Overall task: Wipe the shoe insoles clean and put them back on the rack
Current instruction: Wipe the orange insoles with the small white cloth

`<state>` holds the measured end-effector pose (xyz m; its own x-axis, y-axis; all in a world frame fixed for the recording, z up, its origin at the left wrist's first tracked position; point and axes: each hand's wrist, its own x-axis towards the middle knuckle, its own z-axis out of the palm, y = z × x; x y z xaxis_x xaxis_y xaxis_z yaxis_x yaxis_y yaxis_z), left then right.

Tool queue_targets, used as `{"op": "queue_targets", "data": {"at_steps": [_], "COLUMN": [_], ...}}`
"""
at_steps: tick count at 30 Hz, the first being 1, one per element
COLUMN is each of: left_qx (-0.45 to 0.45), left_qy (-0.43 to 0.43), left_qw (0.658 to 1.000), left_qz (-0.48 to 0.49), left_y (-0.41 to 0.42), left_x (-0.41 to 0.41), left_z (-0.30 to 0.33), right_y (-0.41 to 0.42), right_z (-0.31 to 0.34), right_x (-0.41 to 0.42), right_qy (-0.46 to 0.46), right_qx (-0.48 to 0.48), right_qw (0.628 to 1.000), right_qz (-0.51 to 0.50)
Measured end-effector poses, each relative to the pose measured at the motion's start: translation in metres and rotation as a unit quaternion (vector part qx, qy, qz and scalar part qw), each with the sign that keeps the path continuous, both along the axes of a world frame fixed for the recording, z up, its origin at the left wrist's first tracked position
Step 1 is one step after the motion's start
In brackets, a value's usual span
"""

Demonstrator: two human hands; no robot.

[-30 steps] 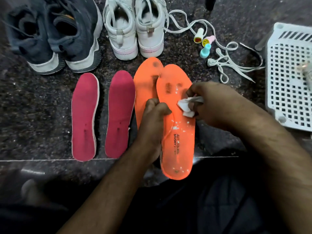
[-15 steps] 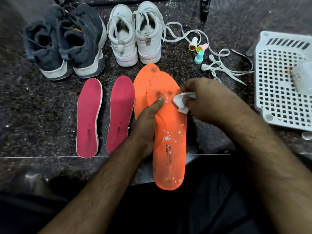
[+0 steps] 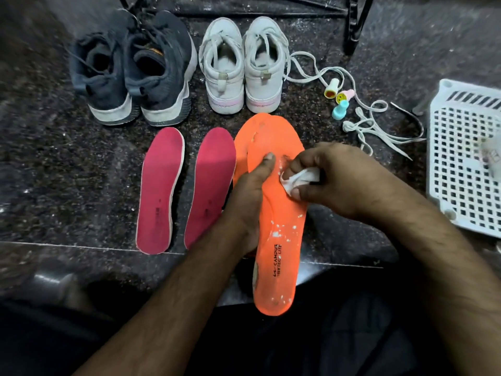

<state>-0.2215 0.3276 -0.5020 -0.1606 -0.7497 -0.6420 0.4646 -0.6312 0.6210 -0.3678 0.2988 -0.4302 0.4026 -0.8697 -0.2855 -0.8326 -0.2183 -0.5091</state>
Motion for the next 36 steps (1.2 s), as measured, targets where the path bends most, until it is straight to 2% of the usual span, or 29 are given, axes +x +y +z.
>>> {"op": "queue_targets", "data": {"at_steps": [3,7,13,16,19,23,26,29,32,36], "left_qx": [-0.003,-0.038,-0.029,-0.013,-0.024,-0.048,-0.049,-0.029,-0.048,-0.061], "left_qy": [-0.031,-0.066,-0.086,-0.074,-0.064,-0.069,-0.058,-0.058,-0.070,-0.072], "left_qw": [0.999,0.996,0.993,0.994,0.994,0.993,0.993,0.993,0.991,0.992], "left_qz": [0.034,0.056,0.078,0.082,0.084,0.081,0.087,0.098,0.102,0.088], "left_y": [0.000,0.001,0.002,0.002,0.000,-0.002,-0.002,-0.003,-0.003,-0.003], "left_x": [-0.001,-0.006,-0.003,-0.002,-0.003,-0.005,-0.003,0.000,-0.001,-0.003], "left_z": [-0.005,-0.008,-0.010,-0.011,-0.010,-0.016,-0.017,-0.019,-0.017,-0.018], "right_y": [0.001,-0.005,-0.008,-0.007,-0.003,-0.009,-0.010,-0.008,-0.004,-0.005], "right_z": [-0.003,-0.006,-0.010,-0.005,-0.008,-0.015,-0.014,-0.010,-0.009,-0.014], "right_x": [-0.001,0.002,0.023,0.019,0.007,0.005,0.017,0.020,0.006,0.005], "right_qy": [-0.013,-0.135,-0.060,-0.030,-0.084,-0.176,-0.108,-0.062,-0.105,-0.203], "right_qx": [-0.011,-0.082,-0.062,-0.006,0.049,-0.045,-0.046,0.003,0.077,0.001], "right_qw": [0.999,0.976,0.993,0.998,0.993,0.973,0.989,0.997,0.990,0.972], "right_qz": [-0.035,-0.148,-0.082,-0.048,-0.062,-0.145,-0.086,-0.052,-0.063,-0.120]}}
